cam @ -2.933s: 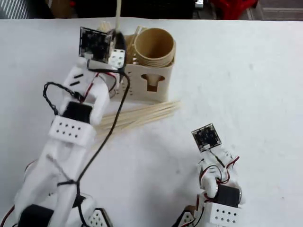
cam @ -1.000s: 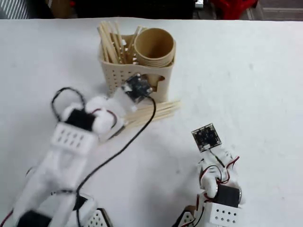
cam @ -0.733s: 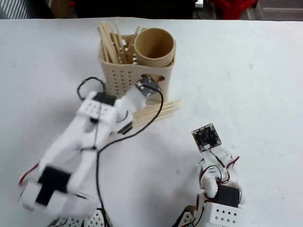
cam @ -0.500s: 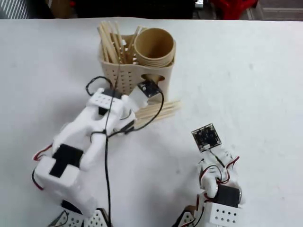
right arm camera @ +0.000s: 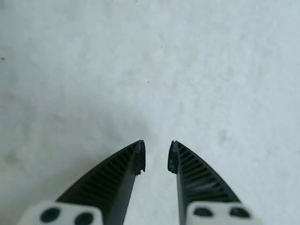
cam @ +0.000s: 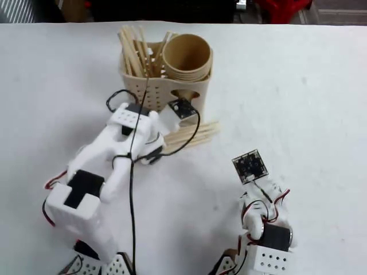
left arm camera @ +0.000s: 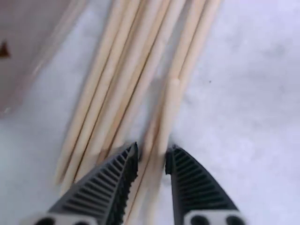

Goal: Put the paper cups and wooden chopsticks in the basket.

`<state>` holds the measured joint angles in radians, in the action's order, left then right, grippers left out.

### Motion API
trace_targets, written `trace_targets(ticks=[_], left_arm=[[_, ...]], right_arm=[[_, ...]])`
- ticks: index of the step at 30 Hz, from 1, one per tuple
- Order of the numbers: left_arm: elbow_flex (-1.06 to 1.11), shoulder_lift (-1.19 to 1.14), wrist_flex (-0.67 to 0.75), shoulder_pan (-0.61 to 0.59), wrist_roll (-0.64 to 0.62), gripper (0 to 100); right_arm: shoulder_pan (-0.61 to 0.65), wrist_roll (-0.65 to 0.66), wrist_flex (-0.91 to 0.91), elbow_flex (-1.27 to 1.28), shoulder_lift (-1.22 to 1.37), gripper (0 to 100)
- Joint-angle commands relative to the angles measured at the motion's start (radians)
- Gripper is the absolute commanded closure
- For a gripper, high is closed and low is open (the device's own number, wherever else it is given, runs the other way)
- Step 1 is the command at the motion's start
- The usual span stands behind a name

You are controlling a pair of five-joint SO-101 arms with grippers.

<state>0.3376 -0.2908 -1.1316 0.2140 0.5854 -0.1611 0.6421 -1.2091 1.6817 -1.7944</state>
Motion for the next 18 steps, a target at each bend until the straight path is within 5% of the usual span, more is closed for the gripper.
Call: trace_targets(ticks=[1, 18], left_arm=[[-0.009, -0.015, -0.031, 0.008, -0.014, 95], [-0.017, 0.443, -0.293, 0.122, -0.032, 98]], right_arm=[[-0.004, 0.009, 0.012, 0.008, -0.010, 90.0], [-0.004, 0.009, 0.012, 0.008, -0.010, 90.0]])
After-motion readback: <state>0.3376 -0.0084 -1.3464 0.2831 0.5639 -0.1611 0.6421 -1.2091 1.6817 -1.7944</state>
